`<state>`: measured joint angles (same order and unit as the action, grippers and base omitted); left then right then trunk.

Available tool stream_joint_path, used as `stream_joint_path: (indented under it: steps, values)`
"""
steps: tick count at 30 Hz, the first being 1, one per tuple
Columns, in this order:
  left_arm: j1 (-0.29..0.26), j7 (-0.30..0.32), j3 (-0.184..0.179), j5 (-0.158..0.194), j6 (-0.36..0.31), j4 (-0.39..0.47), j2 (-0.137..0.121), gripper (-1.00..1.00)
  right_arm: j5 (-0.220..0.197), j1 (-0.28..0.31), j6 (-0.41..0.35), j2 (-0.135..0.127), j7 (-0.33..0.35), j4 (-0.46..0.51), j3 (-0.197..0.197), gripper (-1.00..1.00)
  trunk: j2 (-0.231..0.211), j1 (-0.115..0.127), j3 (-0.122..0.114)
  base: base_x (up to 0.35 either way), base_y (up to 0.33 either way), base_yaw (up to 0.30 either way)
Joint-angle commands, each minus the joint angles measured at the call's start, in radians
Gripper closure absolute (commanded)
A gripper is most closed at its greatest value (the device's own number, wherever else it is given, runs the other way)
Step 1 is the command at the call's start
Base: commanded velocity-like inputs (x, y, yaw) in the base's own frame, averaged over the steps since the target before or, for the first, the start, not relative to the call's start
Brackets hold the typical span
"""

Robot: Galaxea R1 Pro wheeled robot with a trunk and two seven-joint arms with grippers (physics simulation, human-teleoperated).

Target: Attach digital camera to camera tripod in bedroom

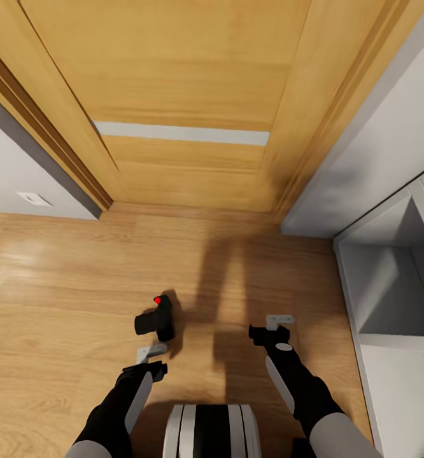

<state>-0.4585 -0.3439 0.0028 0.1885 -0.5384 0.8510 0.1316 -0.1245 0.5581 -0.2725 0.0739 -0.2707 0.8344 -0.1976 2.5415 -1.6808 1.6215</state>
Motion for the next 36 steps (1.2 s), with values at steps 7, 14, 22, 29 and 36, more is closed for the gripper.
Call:
stream_joint_path:
  steps: [7,14,22,29,36]
  values:
    - [0.0,-0.007,0.001,0.01,-0.003,0.014,0.0,-1.0,0.003,0.0,-0.005,0.0,-0.014,0.002,-0.003,-1.0,0.001,-0.001,0.008,0.0,0.0,-0.042]
    - [0.0,-0.009,0.003,0.01,-0.003,0.043,0.0,-1.0,0.002,0.0,-0.005,0.0,-0.016,0.002,-0.002,-1.0,0.001,-0.001,0.005,0.0,0.0,-0.22]
    - [0.0,-0.009,0.003,0.01,-0.003,0.045,0.0,-1.0,0.002,0.0,-0.005,0.0,-0.016,0.002,-0.002,-1.0,0.001,-0.001,0.005,0.0,0.0,-0.24]
    - [0.0,-0.009,0.003,0.009,-0.003,0.045,0.0,-1.0,0.003,0.0,-0.005,0.0,-0.016,0.002,-0.002,-1.0,0.001,-0.001,0.005,0.0,0.0,-0.194]
    - [0.0,-0.01,0.004,0.01,-0.003,0.044,0.0,-1.0,0.003,0.0,0.002,0.0,-0.016,0.002,-0.001,-1.0,0.001,-0.001,0.005,0.0,0.0,-0.037]
